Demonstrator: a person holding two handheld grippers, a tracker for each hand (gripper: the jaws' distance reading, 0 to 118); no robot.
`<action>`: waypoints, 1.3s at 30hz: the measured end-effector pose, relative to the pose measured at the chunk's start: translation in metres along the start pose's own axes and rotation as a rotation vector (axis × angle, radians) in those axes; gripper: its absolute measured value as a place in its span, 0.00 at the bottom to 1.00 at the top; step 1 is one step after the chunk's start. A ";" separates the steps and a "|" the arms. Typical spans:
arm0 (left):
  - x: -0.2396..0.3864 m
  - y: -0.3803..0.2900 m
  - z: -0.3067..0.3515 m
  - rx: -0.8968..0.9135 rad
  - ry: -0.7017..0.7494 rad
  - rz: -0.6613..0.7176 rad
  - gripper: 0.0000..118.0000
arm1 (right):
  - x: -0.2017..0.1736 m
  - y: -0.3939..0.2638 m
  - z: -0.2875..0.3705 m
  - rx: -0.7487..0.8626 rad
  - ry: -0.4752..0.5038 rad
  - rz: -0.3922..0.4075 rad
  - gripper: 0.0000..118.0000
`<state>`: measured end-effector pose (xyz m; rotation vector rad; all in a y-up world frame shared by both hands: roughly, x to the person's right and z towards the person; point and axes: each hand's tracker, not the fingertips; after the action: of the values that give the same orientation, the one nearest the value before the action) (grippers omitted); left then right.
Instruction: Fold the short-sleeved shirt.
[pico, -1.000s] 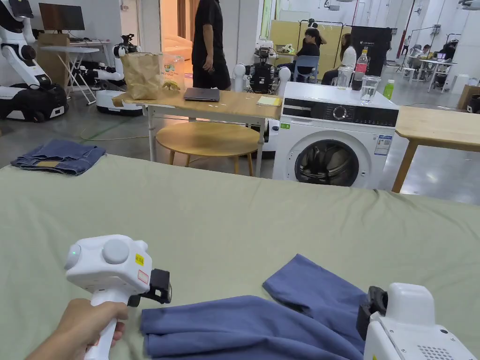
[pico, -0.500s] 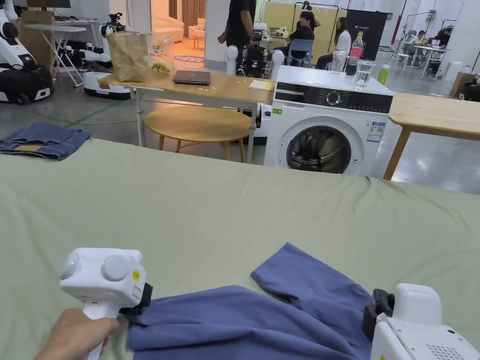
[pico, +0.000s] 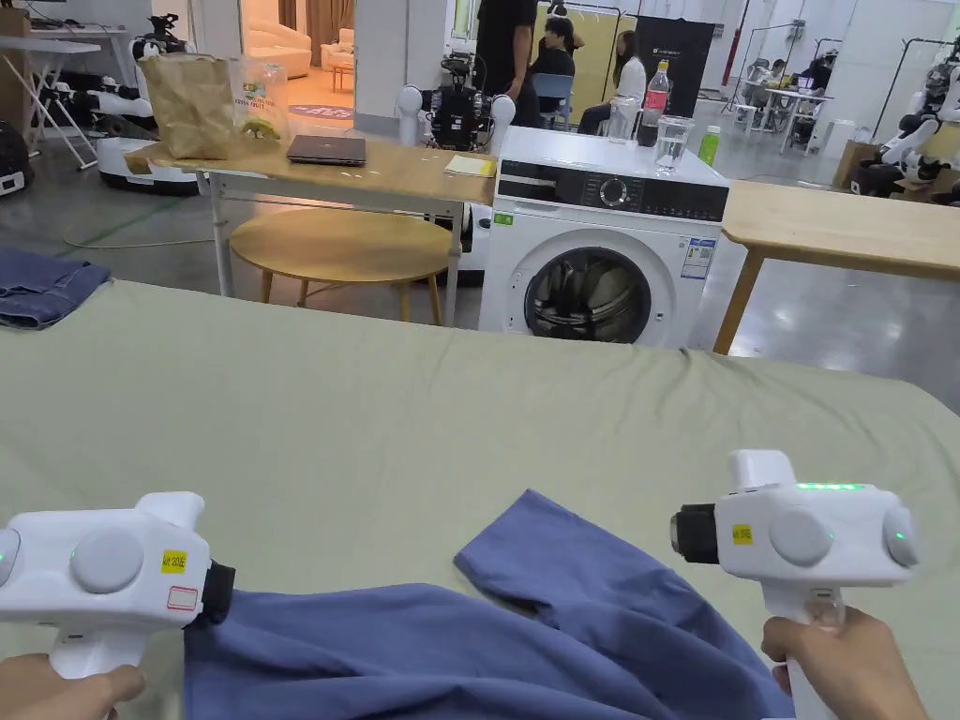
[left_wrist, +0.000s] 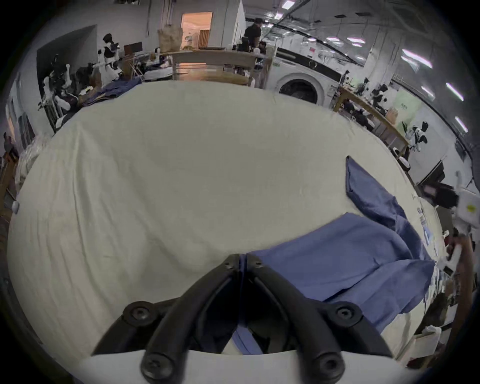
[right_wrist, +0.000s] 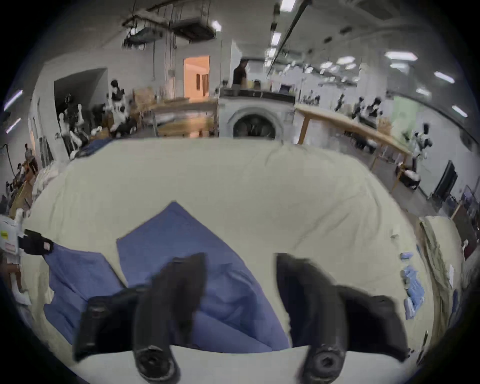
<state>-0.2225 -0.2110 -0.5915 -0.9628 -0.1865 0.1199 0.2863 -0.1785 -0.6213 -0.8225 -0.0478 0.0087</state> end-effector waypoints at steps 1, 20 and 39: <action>0.000 0.000 0.002 0.003 -0.007 0.002 0.00 | -0.001 0.001 -0.012 -0.029 -0.018 0.024 0.56; -0.003 -0.009 0.020 0.031 -0.025 0.016 0.00 | -0.009 -0.028 -0.046 -0.108 0.059 0.025 0.00; -0.006 0.098 0.220 0.420 0.040 -0.086 0.00 | 0.033 0.057 0.207 0.472 -0.087 -0.031 0.00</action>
<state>-0.2761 0.0204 -0.5504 -0.5373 -0.1571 0.0570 0.3103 0.0128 -0.5208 -0.3495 -0.1346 0.0257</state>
